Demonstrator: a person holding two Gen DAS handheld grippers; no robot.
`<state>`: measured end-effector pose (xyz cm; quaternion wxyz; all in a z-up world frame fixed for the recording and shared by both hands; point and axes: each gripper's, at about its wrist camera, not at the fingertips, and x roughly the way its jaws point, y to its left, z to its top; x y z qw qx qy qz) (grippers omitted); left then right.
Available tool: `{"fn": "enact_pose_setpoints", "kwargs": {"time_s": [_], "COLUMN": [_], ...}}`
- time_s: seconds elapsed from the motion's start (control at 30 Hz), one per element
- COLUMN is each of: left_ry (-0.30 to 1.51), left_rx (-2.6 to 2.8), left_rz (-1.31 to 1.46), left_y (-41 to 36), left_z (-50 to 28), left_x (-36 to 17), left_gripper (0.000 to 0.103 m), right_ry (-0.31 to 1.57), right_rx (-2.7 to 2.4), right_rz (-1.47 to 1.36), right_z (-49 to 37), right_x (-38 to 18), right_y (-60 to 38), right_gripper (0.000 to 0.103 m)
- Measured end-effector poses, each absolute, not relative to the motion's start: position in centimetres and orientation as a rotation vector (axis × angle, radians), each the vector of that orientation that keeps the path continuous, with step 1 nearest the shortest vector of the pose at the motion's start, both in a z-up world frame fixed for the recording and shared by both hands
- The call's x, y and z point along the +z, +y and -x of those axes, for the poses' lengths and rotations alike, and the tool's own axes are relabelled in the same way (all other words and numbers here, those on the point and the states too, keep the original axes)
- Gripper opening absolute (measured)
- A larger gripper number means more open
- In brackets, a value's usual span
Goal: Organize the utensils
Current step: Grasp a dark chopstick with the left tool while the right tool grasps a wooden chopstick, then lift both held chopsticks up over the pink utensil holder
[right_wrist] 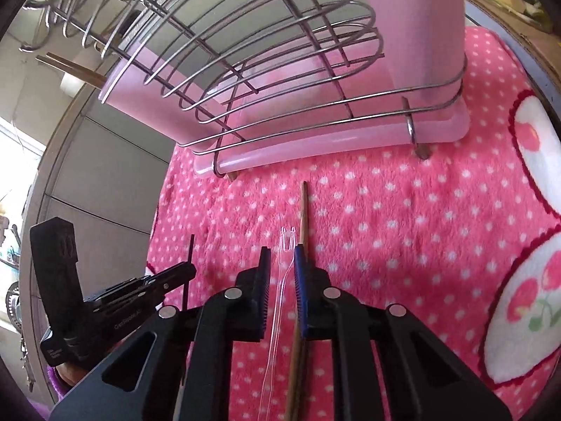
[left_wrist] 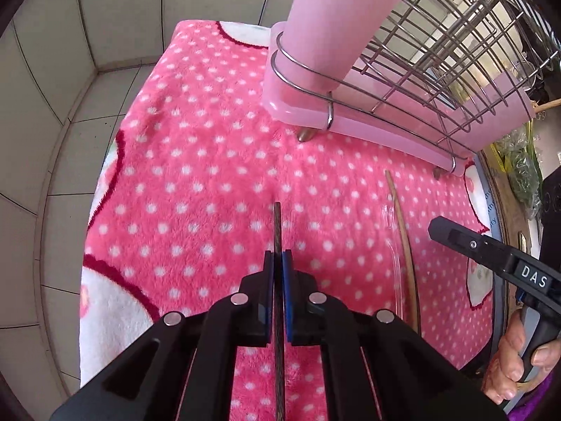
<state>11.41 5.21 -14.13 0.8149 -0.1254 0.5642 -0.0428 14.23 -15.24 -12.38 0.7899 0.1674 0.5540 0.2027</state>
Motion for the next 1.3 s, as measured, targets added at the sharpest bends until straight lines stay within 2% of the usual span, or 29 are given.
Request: {"fn": "enact_pose_setpoints", "kwargs": {"time_s": [0.43, 0.73, 0.97, 1.3], "left_ry": [1.262, 1.342, 1.257, 0.969], "left_rx": [-0.103, -0.121, -0.126, -0.135], "left_rz": [0.261, 0.265, 0.291, 0.331], "left_y": [5.3, 4.3, 5.2, 5.9], "left_z": [-12.5, -14.9, -12.9, -7.9], "left_x": [-15.1, -15.7, -14.3, -8.0], "left_gripper": [0.004, 0.005, 0.004, 0.004], "right_ry": [1.291, 1.246, 1.125, 0.943], "right_rx": [0.354, 0.392, 0.413, 0.405], "right_rz": [-0.183, -0.286, -0.334, -0.352], "right_z": [-17.0, -16.5, -13.9, -10.4], "right_x": [-15.2, -14.9, -11.6, -7.3], "right_y": [-12.2, -13.7, -16.6, -19.0], "right_gripper": [0.01, 0.006, 0.006, 0.006]}}
